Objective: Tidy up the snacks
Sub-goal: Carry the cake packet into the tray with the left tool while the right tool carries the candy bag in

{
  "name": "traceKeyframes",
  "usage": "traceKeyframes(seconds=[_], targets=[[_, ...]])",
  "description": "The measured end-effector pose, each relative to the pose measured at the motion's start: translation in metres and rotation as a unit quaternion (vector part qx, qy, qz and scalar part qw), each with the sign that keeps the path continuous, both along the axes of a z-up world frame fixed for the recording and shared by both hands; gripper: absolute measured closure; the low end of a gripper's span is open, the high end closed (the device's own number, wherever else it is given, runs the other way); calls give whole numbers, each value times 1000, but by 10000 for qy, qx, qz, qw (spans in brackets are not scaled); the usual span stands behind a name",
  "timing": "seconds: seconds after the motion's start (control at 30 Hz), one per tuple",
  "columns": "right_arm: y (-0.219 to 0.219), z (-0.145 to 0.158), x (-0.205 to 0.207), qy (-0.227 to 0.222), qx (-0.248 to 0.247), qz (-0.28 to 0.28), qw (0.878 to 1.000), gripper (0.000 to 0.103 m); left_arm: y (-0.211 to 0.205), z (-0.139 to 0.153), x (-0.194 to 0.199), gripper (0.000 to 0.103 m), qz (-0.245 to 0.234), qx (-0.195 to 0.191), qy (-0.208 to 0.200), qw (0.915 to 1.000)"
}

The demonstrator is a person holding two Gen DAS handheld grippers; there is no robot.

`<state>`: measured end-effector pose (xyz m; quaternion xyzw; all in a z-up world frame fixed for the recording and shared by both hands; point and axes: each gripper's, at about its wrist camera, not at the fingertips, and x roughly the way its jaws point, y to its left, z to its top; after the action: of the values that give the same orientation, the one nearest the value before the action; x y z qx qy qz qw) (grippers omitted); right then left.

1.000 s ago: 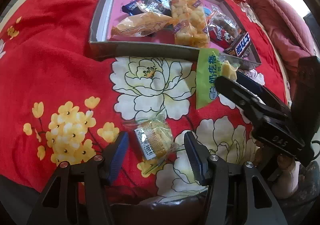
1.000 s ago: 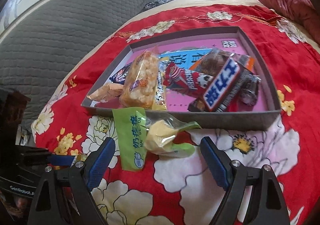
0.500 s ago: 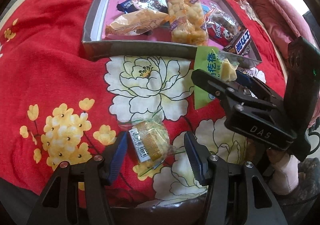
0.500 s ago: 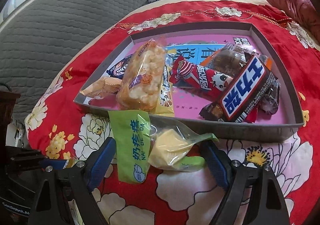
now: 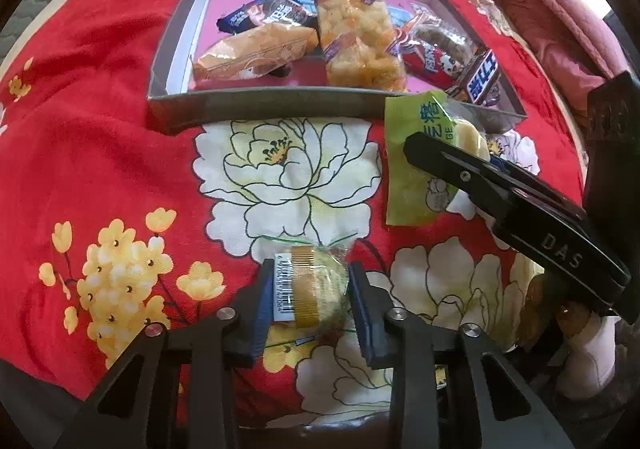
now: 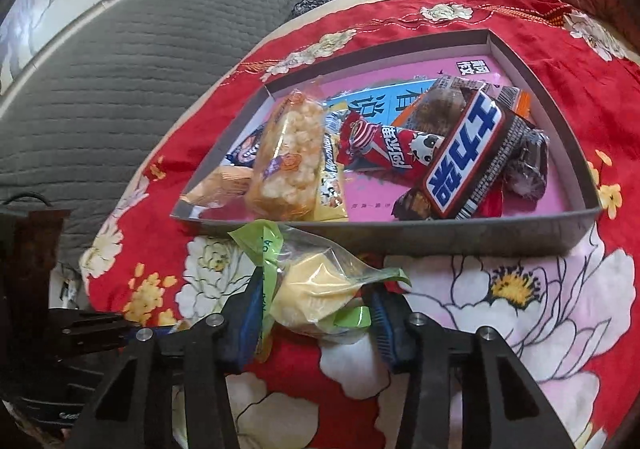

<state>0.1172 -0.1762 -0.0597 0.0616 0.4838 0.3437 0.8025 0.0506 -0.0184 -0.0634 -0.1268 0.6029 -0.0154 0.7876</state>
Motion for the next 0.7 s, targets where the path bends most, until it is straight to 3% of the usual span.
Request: traceKeyframes(seconds=[0.37, 0.7], targets=[[-25, 31, 0, -365, 602, -320, 9970, 56, 1, 35, 1, 68, -33, 37, -559, 9984], [-43, 40, 9, -501, 850, -629, 9931, 56, 27, 62, 25, 68, 397, 127, -1006, 9941]])
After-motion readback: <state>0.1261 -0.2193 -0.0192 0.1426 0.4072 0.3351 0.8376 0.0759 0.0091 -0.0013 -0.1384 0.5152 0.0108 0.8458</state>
